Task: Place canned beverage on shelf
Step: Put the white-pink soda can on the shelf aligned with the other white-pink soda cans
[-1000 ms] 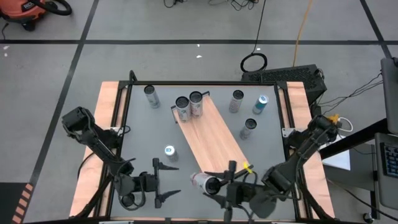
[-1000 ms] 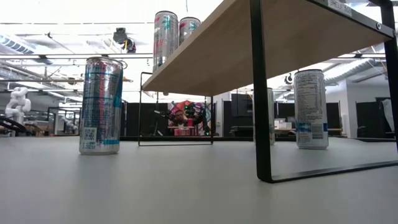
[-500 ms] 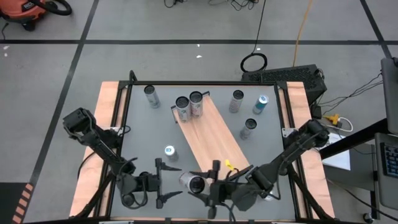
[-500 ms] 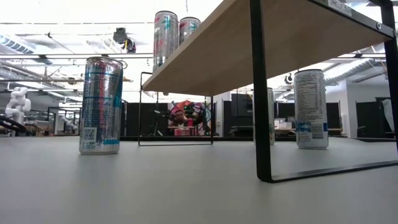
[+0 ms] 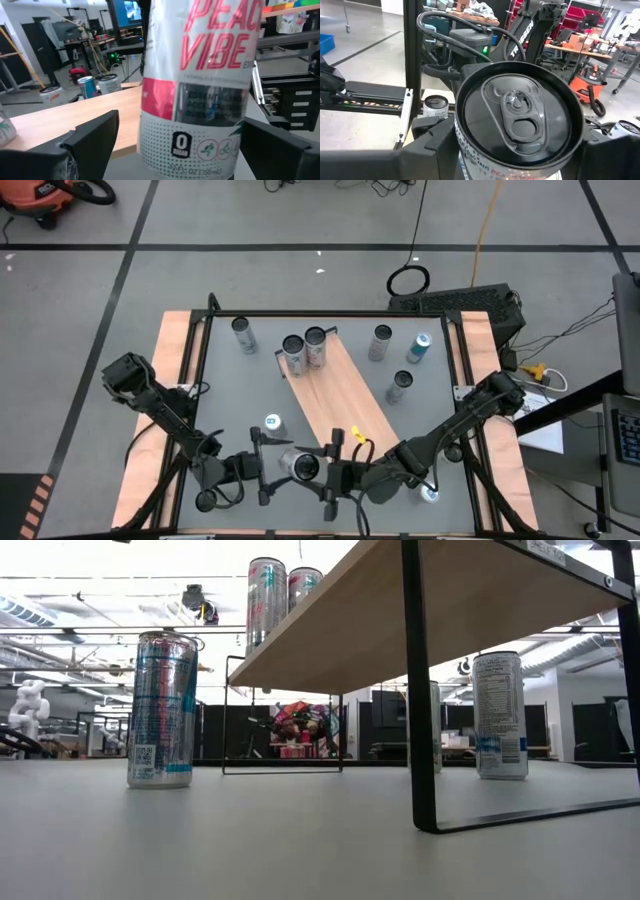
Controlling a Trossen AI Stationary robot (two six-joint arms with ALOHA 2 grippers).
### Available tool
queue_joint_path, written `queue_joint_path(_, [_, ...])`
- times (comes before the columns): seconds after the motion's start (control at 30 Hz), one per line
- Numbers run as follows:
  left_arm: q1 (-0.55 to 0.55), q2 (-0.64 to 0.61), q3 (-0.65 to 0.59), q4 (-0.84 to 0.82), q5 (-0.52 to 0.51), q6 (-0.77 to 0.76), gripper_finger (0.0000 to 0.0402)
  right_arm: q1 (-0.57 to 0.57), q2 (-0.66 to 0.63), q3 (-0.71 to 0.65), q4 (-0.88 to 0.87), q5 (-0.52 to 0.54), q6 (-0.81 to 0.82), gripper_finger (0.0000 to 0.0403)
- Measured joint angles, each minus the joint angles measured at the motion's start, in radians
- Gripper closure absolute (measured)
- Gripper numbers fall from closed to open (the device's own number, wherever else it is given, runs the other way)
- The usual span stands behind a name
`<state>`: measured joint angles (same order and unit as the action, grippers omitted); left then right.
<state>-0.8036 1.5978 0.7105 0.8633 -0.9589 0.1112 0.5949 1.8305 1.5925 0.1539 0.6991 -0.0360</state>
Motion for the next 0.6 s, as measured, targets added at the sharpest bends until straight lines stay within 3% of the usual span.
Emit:
queue_joint_path(0.43, [-0.002, 0.000, 0.000, -0.003, 0.002, 0.005, 0.0130, 0.000, 0.000, 0.000, 0.001, 0.006, 0.009, 0.0193])
queue_joint_path(0.6, [-0.001, 0.000, 0.000, -0.003, 0.002, 0.006, 0.0147, 0.000, 0.000, 0.000, 0.002, 0.006, 0.010, 0.0193])
